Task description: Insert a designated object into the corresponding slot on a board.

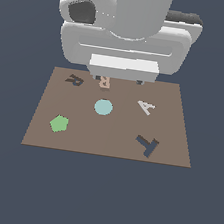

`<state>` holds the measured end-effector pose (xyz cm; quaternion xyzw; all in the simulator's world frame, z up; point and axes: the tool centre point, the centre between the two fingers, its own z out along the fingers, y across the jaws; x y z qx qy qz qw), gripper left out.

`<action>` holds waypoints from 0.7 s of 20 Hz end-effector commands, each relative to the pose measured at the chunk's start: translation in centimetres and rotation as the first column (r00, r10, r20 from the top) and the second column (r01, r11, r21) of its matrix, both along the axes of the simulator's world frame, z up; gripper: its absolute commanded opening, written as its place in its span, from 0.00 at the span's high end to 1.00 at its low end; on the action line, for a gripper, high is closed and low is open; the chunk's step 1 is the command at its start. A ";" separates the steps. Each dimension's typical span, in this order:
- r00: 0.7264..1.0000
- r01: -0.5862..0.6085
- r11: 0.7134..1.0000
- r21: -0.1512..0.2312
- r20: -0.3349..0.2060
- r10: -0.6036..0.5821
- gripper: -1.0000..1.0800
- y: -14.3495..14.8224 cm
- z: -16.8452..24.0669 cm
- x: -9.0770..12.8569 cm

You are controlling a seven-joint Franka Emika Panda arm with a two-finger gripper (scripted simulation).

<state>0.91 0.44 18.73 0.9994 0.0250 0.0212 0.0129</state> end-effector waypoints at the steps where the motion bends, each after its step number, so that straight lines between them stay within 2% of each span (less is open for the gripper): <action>1: 1.000 0.000 1.000 0.000 0.000 0.000 0.04 0.0 0.0 0.0; 8: 1.000 -0.007 1.000 0.002 -0.003 0.007 0.04 -0.3 -1.0 -0.8; 14: 1.000 -0.026 1.000 0.006 -0.011 0.026 0.04 -1.1 -3.5 -2.8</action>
